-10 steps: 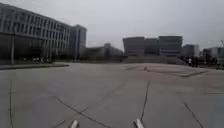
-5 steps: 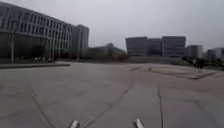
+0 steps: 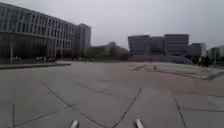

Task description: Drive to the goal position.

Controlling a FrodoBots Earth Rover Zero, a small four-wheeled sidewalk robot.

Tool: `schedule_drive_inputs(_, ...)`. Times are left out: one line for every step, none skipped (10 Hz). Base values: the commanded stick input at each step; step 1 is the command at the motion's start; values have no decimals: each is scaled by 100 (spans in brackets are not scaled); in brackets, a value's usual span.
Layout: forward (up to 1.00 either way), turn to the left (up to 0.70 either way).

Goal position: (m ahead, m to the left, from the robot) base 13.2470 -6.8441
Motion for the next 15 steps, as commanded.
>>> schedule_drive_inputs(100,2)
schedule_drive_inputs(100,2)
schedule_drive_inputs(100,2)
schedule_drive_inputs(100,2)
schedule_drive_inputs(100,2)
schedule_drive_inputs(100,2)
schedule_drive_inputs(100,2)
schedule_drive_inputs(100,2)
schedule_drive_inputs(100,2)
schedule_drive_inputs(100,2)
schedule_drive_inputs(100,2)
schedule_drive_inputs(100,2)
schedule_drive_inputs(100,2)
schedule_drive_inputs(100,2)
schedule_drive_inputs(100,2)
